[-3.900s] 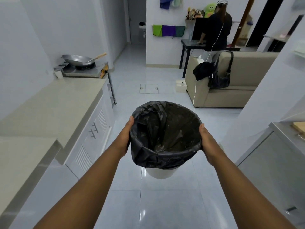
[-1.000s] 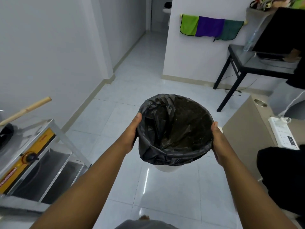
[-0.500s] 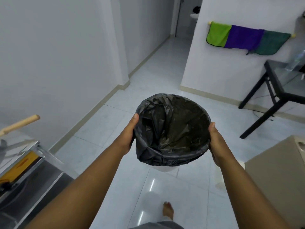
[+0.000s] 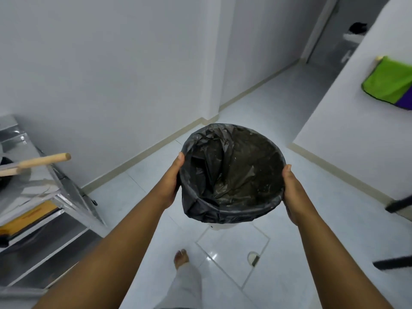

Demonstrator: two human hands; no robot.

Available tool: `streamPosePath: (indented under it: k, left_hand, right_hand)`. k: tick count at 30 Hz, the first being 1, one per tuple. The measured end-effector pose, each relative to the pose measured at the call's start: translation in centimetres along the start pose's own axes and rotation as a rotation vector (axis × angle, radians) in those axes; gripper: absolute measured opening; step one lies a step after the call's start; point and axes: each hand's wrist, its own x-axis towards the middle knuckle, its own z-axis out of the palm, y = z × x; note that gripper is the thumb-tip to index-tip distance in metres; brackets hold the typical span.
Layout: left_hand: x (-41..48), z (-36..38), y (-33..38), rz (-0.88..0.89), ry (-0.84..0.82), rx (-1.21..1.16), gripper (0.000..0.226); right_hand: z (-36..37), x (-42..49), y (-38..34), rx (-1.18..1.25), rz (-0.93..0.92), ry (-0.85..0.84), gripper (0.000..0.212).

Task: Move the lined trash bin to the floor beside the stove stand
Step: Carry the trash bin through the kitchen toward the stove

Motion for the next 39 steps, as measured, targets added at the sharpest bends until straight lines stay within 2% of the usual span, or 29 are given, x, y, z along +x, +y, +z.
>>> streamPosePath:
  k: [2, 9, 13, 18, 23, 29, 35, 39]
  left_hand:
    - [2.9, -1.7, 0.4, 0.001, 0.033, -0.01, 0.064]
    - [12.6, -8.9, 2.8, 0.034, 0.143, -0.096, 0.084]
    - [17.0, -13.0, 4.5, 0.057, 0.198, -0.08, 0.09]
    - [20.0, -17.3, 5.7, 0.061, 0.296, -0.12, 0.084]
    - [21.2, -20.8, 5.1, 0.042, 0.447, -0.17, 0.072]
    - [21.5, -23.1, 3.3, 0.043, 0.664, -0.189, 0.062]
    - [23.2, -24.0, -0.2, -0.061, 0.851, -0.28, 0.074]
    - [25.0, -25.5, -4.4, -0.148, 0.915, -0.33, 0.064]
  right_hand:
    - [1.6, 4.0, -1.0, -0.025, 0.011, -0.017, 0.099]
    - [8.1, 16.6, -5.5, -0.063, 0.029, -0.126, 0.102]
    - [11.9, 23.1, -7.7, -0.055, 0.012, -0.157, 0.087]
    - [17.0, 29.0, -9.8, -0.041, 0.015, -0.27, 0.082]
    - [22.5, 34.7, -10.8, -0.042, 0.026, -0.471, 0.079]
    - [28.7, 41.0, -10.0, -0.09, 0.079, -0.691, 0.079]
    - [33.1, 46.9, -7.0, -0.121, 0.187, -0.885, 0.071]
    - [36.1, 50.2, -2.7, -0.15, 0.311, -0.965, 0.066]
